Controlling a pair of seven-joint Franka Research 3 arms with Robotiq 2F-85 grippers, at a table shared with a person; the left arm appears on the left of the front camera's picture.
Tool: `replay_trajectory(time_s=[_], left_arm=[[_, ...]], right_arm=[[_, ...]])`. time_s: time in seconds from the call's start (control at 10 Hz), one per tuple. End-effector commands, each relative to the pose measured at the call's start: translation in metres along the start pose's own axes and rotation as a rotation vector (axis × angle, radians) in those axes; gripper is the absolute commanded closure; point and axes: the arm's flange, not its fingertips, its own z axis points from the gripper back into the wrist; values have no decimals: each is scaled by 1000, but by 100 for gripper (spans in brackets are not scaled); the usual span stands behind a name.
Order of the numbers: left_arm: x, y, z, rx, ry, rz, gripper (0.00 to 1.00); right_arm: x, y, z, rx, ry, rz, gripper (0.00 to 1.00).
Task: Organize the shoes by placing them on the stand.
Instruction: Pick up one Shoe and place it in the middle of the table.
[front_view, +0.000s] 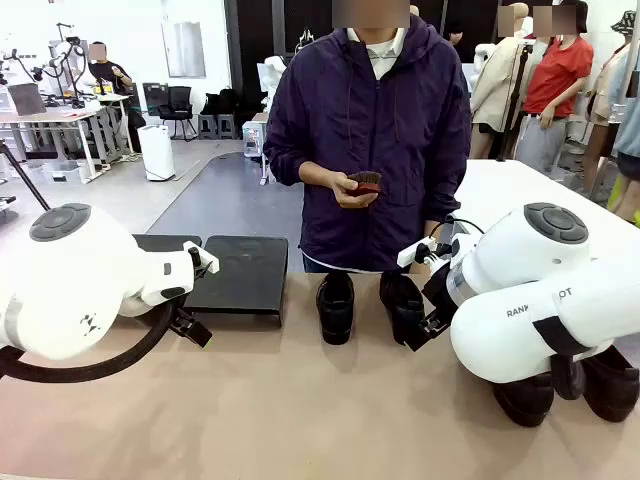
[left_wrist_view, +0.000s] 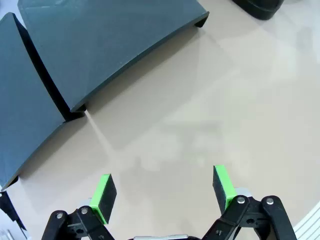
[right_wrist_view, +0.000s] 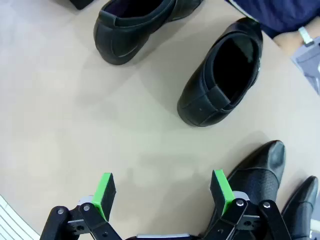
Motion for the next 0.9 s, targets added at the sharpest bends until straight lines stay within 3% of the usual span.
replay_trajectory(time_s=[0.0, 0.8], left_arm=[[0, 0, 0, 0, 0, 0, 0], [0, 0, 0, 0, 0, 0, 0]], right_arm=[[0, 0, 0, 0, 0, 0, 0], [0, 0, 0, 0, 0, 0, 0]])
